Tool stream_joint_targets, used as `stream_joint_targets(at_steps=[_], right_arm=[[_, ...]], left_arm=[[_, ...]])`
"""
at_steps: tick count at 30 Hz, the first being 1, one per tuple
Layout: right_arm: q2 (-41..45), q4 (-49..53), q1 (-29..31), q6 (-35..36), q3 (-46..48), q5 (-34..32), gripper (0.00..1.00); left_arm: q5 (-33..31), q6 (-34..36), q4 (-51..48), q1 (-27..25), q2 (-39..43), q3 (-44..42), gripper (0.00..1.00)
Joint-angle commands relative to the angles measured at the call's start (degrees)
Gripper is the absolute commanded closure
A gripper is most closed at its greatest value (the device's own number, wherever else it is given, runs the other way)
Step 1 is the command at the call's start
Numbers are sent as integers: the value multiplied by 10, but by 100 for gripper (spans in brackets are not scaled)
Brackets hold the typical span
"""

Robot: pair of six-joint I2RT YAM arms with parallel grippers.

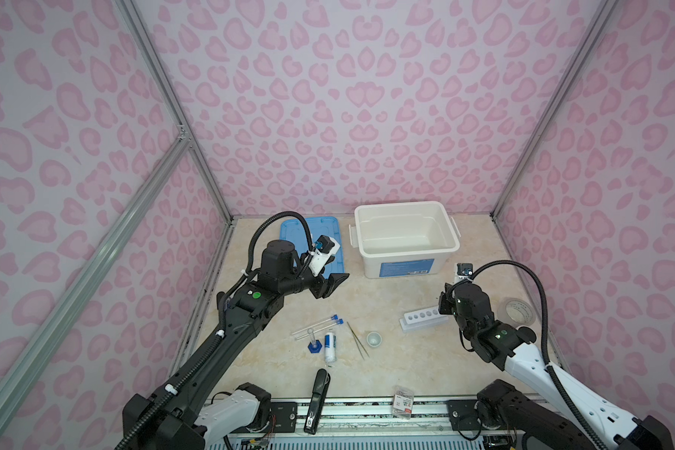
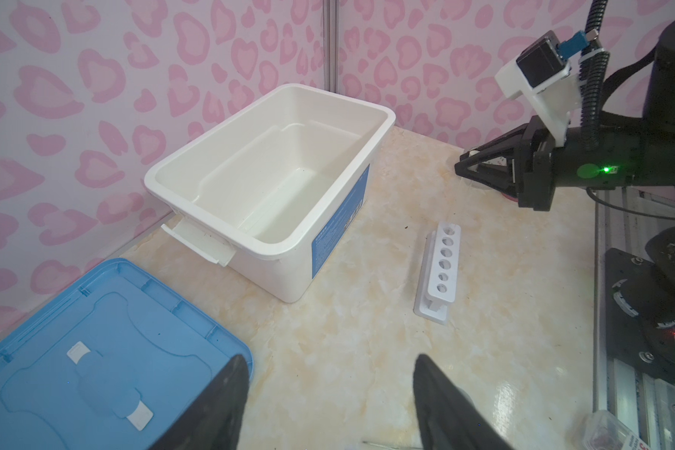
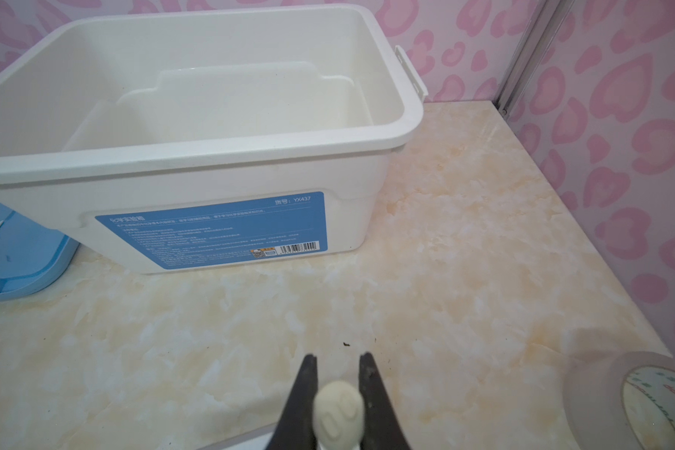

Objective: Organize the chemistry lab equipment

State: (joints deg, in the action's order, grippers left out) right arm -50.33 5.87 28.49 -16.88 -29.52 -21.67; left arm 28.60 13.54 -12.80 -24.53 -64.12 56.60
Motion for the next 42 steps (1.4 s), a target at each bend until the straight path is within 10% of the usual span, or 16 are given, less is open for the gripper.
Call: stream_joint_targets(at_steps=[1,21,42], right_arm=[[-2,-42,1,2,18,-18,88],[-6,-90,0,-3,62,-33,83],[35,-57,2,29,17,-30,53]], left_arm=[[-2,5,9,0,-1,-2,31],[-4,7,1,0,-4,1,31],[-3,18,-19,0,-24,13,31]])
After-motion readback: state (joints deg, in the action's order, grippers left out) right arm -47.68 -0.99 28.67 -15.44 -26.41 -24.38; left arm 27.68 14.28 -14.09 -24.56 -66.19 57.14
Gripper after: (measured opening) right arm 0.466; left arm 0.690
